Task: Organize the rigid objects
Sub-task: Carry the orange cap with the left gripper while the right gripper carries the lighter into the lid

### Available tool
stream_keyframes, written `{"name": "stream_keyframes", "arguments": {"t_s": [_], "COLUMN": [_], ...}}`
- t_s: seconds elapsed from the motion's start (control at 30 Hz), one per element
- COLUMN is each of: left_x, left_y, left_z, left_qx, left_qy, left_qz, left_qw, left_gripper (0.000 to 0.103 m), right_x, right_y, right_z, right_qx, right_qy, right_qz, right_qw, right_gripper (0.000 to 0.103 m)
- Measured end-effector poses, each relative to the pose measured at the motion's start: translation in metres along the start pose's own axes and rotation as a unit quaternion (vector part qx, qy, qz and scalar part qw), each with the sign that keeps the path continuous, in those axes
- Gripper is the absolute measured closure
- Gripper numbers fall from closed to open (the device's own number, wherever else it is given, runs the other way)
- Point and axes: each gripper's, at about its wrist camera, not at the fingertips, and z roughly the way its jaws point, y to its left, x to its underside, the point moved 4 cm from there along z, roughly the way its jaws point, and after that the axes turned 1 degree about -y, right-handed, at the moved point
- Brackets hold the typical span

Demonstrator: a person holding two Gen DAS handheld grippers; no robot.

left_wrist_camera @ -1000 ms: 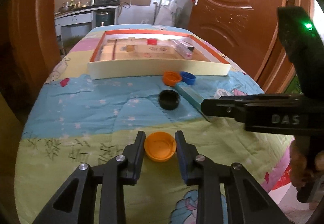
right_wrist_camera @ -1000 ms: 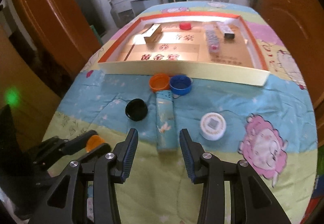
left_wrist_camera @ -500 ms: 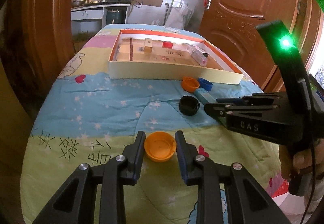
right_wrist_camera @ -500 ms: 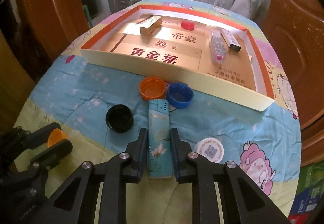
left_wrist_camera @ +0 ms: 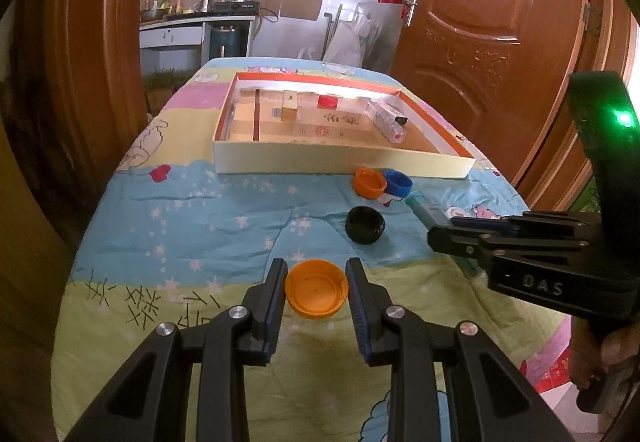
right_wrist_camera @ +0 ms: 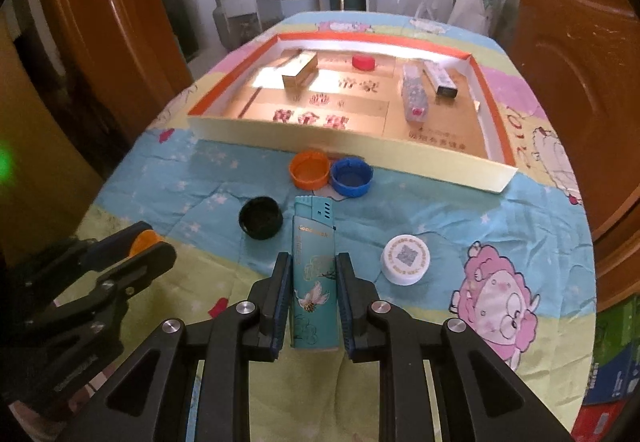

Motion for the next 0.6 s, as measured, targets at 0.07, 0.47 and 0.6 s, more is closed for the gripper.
{"name": "stream_keyframes", "arguments": {"t_s": [0.07, 0.47, 0.6], "left_x": [-0.003, -0.029, -0.040], "left_y": [-0.002, -0.008, -0.010], "left_z": [-0.002, -0.012, -0.013], "left_qx": [-0.001, -0.003, -0.004], "left_qy": [-0.003, -0.027, -0.036], "left_qz": [0.001, 0.013, 0.019], "left_qw": [1.0000, 0.9995, 0.9992], "left_gripper": [0.072, 0.072, 0.072], "right_x": [-0.002, -0.013, -0.015], "right_y": [-0.002, -0.013, -0.015], "right_z": [-0.008, -0.034, -0.035], "right_qx": [0.001, 0.004, 0.002], "right_qy": [-0.009, -0.039, -0.043], "right_qz": [0.004, 0.021, 0.022], "right_qw": [1.000, 0.999, 0.999], "right_gripper": [0.081, 0.081, 0.081]}}
